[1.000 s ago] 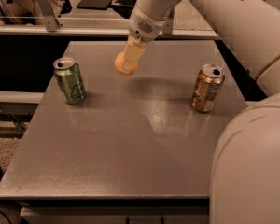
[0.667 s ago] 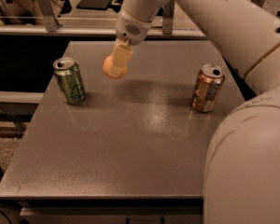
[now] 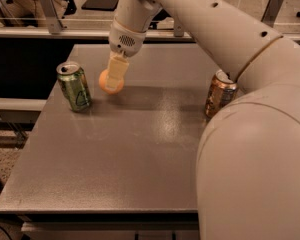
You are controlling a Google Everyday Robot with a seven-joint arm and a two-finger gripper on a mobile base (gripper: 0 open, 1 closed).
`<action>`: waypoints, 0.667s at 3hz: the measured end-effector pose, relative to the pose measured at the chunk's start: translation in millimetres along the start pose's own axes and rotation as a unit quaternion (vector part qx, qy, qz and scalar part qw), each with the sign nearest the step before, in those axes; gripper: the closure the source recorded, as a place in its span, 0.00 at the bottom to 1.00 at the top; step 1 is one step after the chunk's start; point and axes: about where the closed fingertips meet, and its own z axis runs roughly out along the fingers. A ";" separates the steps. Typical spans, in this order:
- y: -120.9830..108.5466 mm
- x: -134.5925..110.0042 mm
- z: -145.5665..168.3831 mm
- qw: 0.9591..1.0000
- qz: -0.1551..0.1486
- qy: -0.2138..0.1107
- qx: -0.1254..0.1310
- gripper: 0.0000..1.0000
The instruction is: Move orange near green can
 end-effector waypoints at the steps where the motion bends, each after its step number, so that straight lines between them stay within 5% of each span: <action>1: 1.9 1.0 13.4 1.000 -0.003 0.009 -0.009 0.87; 2: 7.5 6.5 21.8 1.000 -0.002 0.016 -0.016 0.56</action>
Offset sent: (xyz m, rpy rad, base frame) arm -0.0132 -0.0034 -0.0277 -0.0574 0.0403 0.0192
